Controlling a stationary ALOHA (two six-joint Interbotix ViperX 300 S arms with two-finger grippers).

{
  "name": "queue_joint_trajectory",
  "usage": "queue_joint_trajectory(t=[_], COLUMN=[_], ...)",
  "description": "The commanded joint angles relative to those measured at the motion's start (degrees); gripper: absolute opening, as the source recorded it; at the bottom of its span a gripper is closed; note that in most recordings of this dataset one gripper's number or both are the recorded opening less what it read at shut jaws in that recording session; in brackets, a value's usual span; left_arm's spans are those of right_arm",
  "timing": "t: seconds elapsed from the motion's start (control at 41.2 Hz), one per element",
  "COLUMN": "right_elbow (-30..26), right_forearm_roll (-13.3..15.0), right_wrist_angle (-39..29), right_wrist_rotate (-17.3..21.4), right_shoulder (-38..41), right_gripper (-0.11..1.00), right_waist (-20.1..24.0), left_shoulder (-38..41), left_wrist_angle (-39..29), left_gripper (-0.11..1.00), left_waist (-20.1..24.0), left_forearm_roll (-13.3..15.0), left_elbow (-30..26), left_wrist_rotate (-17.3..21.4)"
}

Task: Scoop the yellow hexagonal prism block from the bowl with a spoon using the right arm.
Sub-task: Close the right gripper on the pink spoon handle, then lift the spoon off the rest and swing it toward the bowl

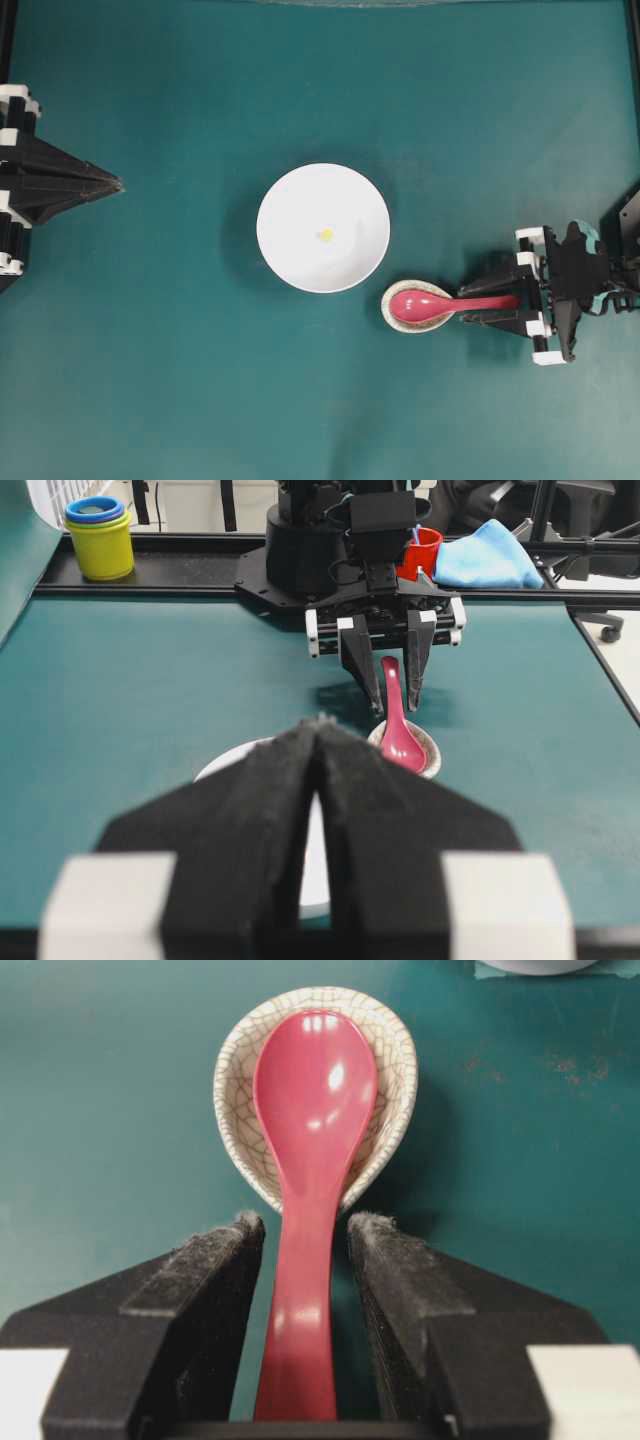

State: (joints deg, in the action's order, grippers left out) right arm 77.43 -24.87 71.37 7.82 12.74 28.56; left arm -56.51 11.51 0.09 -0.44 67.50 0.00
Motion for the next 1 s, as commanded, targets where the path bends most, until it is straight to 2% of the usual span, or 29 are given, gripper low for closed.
queue_joint_trajectory(t=[0.0, 0.972], right_elbow=[-0.2, -0.2], right_forearm_roll=[-0.2, -0.2], right_wrist_angle=[0.8, 1.1], right_wrist_rotate=[-0.1, -0.2], right_shoulder=[-0.6, -0.6], right_gripper=[0.47, 0.45], right_waist=[0.0, -0.5], left_shoulder=[0.5, 0.5], left_wrist_angle=[0.4, 0.3], left_gripper=[0.01, 0.01], left_waist=[0.1, 0.2], left_forearm_roll=[-0.2, -0.2], left_elbow=[-1.6, -1.5], left_wrist_rotate=[0.0, 0.0])
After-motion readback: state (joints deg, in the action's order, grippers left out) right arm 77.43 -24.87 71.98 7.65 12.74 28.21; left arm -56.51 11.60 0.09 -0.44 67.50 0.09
